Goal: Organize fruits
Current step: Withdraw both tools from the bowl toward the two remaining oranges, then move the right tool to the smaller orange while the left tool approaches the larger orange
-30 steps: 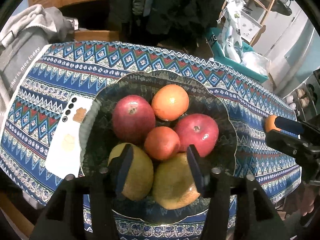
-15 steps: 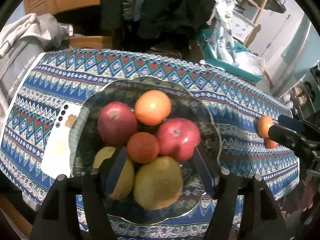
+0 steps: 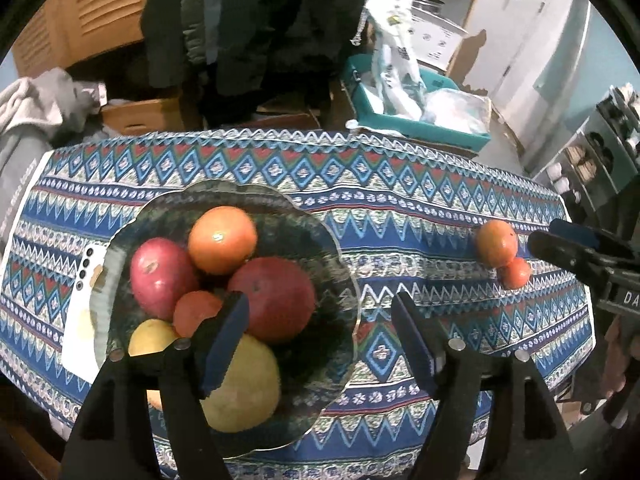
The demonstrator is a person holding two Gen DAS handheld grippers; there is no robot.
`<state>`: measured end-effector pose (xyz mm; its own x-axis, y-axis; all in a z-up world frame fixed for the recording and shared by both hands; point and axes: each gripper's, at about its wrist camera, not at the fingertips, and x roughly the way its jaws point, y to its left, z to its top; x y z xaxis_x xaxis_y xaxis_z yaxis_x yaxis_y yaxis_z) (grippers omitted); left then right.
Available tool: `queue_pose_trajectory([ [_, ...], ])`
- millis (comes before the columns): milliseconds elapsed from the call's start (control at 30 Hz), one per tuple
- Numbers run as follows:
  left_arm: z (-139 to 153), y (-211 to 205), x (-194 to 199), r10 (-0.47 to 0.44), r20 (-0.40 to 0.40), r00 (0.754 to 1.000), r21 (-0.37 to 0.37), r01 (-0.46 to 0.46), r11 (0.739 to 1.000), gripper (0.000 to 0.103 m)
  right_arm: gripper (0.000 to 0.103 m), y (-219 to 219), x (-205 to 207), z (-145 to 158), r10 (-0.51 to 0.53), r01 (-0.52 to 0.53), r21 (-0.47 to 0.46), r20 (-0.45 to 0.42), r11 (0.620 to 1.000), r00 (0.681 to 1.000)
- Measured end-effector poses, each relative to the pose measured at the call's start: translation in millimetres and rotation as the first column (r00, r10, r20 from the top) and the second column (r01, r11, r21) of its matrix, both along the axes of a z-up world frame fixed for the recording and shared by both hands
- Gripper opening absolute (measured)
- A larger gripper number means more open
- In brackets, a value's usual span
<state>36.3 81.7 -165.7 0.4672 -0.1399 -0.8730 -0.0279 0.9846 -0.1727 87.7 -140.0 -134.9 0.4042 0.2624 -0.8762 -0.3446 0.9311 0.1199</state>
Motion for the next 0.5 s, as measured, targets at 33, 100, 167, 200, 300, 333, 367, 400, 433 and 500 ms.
queue_pose_trajectory([
  [33,-0.3,-3.2,1.4,-0.006,-0.002,1.0,0.002,0.006,1.0,0.075,0.081,-5.6,0.2,-0.2,-0.008,0.008,-0.008,0.004,1.0,1.0],
  [100,-1.0,-11.5,4.4,-0.02,-0.006,1.0,0.007,0.02,1.0,0.075,0.082,-15.8,1.3,-0.9,-0.022,0.022,-0.023,0.007,0.999,1.0],
  [167,-2.0,-19.9,7.7,-0.033,-0.012,0.999,0.011,0.033,0.999,0.076,0.083,-25.1,2.9,-2.8,-0.034,0.035,-0.035,0.008,0.999,0.999],
  [200,-2.1,-23.5,8.7,-0.038,-0.013,0.999,0.011,0.038,0.999,0.076,0.083,-31.6,3.5,-4.3,-0.043,0.043,-0.039,0.007,0.998,0.999],
  [300,-3.5,-37.4,13.2,-0.063,-0.017,0.998,0.02,0.063,0.998,0.076,0.083,-47.2,6.1,-11.1,-0.057,0.057,-0.044,-0.01,0.997,0.998],
  [333,-4.1,-41.7,14.5,-0.071,-0.018,0.997,0.027,0.072,0.997,0.077,0.083,-52.2,6.7,-13.7,-0.063,0.062,-0.048,-0.015,0.997,0.998],
  [367,-5.5,-48.2,16.4,-0.083,-0.019,0.996,0.036,0.083,0.996,0.079,0.083,-58.1,7.7,-17.4,-0.069,0.067,-0.055,-0.02,0.996,0.997],
  [400,-6.6,-52.6,17.6,-0.092,-0.019,0.996,0.039,0.093,0.995,0.079,0.083,-62.5,8.0,-20.1,-0.072,0.07,-0.058,-0.024,0.996,0.997],
  [433,-7.6,-56.8,19.0,-0.102,-0.017,0.995,0.043,0.102,0.994,0.079,0.083,-67.6,9.0,-24.3,-0.077,0.075,-0.061,-0.034,0.995,0.996],
  [500,-11.3,-66.2,22.1,-0.123,-0.021,0.992,0.053,0.124,0.991,0.08,0.083,-75.8,11.1,-33.7,-0.085,0.081,-0.066,-0.056,0.995,0.995],
])
